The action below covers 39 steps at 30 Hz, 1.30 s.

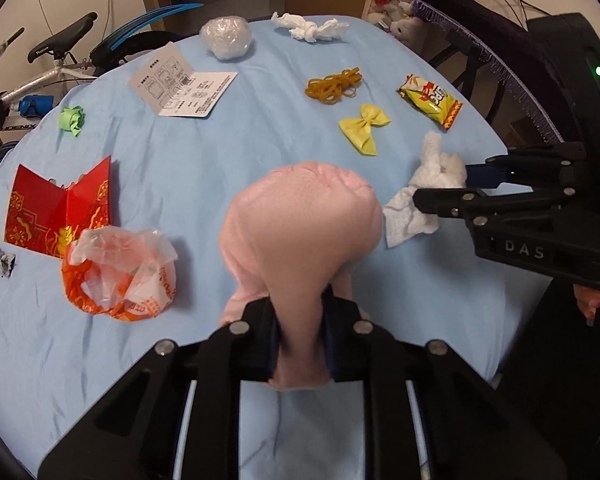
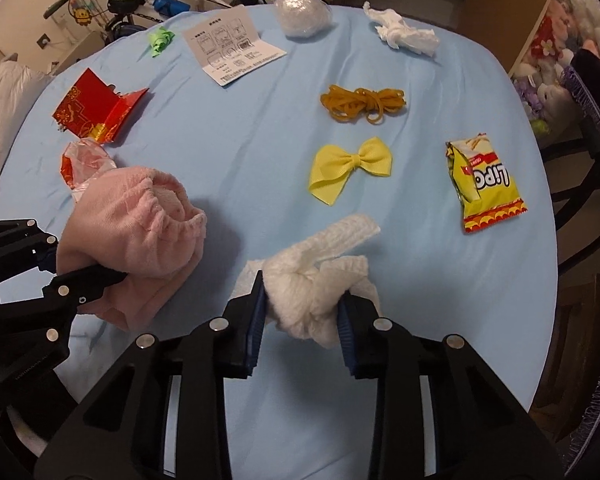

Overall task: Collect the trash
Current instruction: 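Carry the hat and tissue to the grey bin and release both inside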

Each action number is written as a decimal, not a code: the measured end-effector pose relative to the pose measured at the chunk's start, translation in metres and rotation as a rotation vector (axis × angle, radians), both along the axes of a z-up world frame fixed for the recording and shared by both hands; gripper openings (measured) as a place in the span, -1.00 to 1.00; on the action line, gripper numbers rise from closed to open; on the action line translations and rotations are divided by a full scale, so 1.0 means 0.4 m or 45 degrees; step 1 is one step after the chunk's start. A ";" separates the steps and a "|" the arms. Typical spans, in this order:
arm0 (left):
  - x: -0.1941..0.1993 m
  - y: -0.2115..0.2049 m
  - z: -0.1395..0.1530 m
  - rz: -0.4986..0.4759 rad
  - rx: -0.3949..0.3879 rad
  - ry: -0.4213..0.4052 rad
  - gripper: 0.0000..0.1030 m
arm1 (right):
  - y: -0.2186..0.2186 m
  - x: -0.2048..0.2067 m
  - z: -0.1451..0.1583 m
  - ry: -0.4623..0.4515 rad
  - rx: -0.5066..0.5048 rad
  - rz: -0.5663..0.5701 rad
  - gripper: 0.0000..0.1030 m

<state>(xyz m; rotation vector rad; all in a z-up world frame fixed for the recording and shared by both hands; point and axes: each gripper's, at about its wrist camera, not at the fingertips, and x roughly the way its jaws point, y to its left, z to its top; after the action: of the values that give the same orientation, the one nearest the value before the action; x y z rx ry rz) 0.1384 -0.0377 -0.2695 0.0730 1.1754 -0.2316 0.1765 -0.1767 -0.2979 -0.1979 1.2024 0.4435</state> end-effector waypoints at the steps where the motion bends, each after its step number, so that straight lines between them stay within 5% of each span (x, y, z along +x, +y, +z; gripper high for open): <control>1: -0.010 0.007 0.015 0.011 -0.004 -0.015 -0.66 | 0.006 -0.009 0.014 -0.015 0.003 0.016 -0.41; 14: -0.295 0.341 0.292 0.384 -0.018 -0.274 -0.66 | 0.306 -0.175 0.316 -0.267 0.100 0.370 -0.41; 30: -1.010 0.961 0.616 1.309 0.286 -0.435 -0.66 | 1.084 -0.608 0.659 -0.358 0.488 1.198 -0.41; 39: -1.269 1.147 0.739 1.652 0.367 -0.439 -0.66 | 1.448 -0.851 0.801 -0.286 0.642 1.532 -0.41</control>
<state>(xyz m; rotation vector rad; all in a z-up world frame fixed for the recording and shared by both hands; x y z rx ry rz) -0.3690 0.4212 0.0261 -0.3827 0.7145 1.0541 -0.1637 0.4025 0.0227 -0.5123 0.6011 1.6963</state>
